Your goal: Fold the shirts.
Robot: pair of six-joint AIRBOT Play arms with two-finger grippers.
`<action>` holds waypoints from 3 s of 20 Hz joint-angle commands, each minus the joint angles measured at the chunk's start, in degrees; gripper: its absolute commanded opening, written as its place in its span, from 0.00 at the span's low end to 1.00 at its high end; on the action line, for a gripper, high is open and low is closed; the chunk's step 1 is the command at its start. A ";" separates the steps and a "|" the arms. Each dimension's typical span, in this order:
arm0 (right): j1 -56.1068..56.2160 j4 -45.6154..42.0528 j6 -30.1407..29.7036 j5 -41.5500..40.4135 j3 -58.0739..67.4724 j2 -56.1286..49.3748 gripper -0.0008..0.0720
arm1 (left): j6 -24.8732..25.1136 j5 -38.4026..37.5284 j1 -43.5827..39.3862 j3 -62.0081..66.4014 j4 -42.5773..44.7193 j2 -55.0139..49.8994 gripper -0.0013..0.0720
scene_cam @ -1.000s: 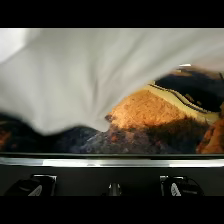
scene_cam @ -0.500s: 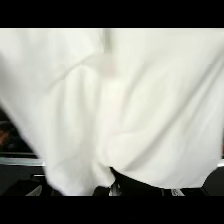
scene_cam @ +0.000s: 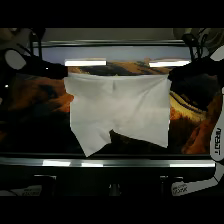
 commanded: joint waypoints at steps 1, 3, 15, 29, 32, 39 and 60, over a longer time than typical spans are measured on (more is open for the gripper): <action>0.55 4.17 5.44 0.68 0.07 -8.44 0.04 | -2.01 0.04 -0.07 -1.25 -7.76 -11.15 0.06; 1.36 4.11 5.44 -0.22 0.07 -10.14 0.05 | -6.27 -0.11 -0.07 -1.25 -11.28 -15.50 0.13; -8.31 -10.75 -3.65 13.42 -29.44 7.28 0.61 | 2.86 -16.79 11.43 -19.47 -11.43 -7.41 0.63; -8.52 -9.68 -2.54 0.02 -56.04 20.50 0.88 | 6.25 2.97 7.87 -33.59 -20.63 -6.23 0.21; -8.52 -5.77 -1.42 -3.06 -58.97 18.73 0.87 | 6.29 2.89 7.87 -33.40 -20.65 -5.53 0.06; -8.50 2.91 -0.52 -6.64 -60.13 13.70 0.53 | 6.25 2.82 7.87 -33.40 -20.70 -3.37 0.06; -8.52 -12.35 -3.19 -11.21 8.59 52.70 0.04 | 1.46 13.90 9.64 21.66 -13.86 40.68 0.06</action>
